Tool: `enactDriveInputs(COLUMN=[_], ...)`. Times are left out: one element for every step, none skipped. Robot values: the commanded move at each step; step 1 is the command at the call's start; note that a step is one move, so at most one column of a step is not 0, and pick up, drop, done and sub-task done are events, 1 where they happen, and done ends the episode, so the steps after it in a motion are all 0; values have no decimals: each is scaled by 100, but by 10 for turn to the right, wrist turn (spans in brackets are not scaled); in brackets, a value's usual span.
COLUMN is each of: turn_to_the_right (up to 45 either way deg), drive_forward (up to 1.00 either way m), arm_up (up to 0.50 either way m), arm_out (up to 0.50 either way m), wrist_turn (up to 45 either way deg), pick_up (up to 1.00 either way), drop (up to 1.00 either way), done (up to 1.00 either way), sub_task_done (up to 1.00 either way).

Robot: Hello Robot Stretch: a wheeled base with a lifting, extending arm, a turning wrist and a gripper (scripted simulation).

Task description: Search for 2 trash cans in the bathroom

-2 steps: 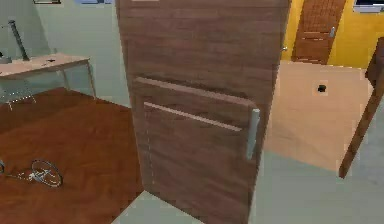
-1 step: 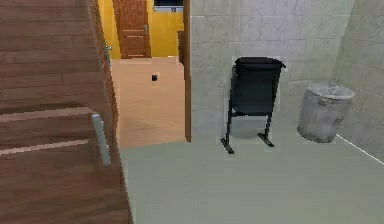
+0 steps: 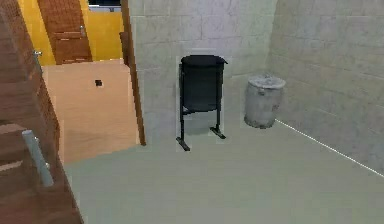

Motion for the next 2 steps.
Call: enactDriveInputs(turn_to_the_right=[0, -240], drive_forward=[80, 0], arm_up=[0, 0], arm_out=[0, 0], wrist_turn=[0, 0], pick_up=[0, 0], drop=[0, 0], done=[0, 0], sub_task_done=[0, 0])
